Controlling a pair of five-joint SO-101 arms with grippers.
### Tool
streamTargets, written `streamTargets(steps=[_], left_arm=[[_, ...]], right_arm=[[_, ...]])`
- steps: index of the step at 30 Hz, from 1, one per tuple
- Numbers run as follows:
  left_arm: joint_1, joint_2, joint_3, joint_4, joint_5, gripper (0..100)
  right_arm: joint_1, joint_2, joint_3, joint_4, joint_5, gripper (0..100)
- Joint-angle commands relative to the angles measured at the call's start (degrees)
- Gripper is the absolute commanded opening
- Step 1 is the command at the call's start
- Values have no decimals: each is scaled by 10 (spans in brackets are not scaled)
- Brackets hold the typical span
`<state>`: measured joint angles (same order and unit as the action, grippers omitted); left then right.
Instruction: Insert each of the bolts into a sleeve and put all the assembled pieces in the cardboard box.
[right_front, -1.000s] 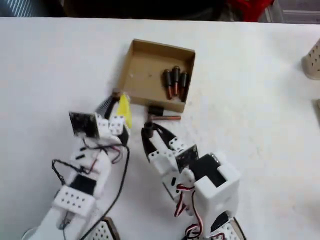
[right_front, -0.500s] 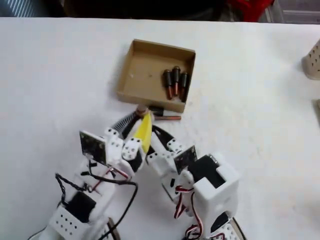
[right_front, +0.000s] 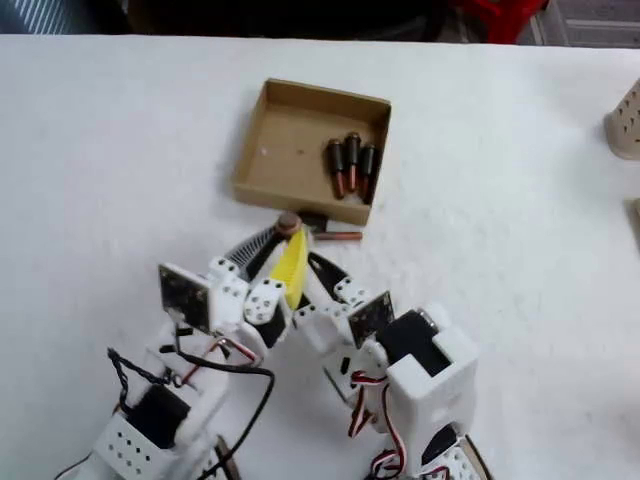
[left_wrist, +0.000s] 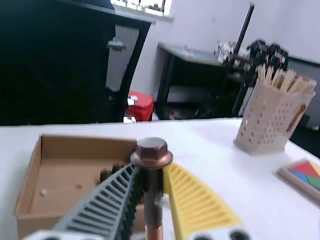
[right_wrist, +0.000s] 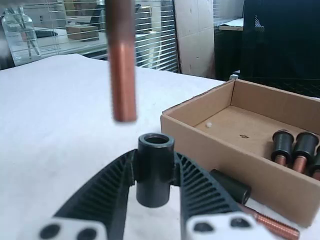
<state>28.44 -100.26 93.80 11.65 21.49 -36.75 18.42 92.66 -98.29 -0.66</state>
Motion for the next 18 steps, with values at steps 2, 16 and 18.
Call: streamTargets(steps=[2,16,18], left_arm=[[-38,21,-9,-106,4,23],[-37,278,-64,-224,5,23],[-37,278,-63,-222,7,23]], right_arm=[[-3,-1,3,-7,-3,18],[-1,-1,3,-7,-3,18],[-2,-1,3,-7,-3,18]])
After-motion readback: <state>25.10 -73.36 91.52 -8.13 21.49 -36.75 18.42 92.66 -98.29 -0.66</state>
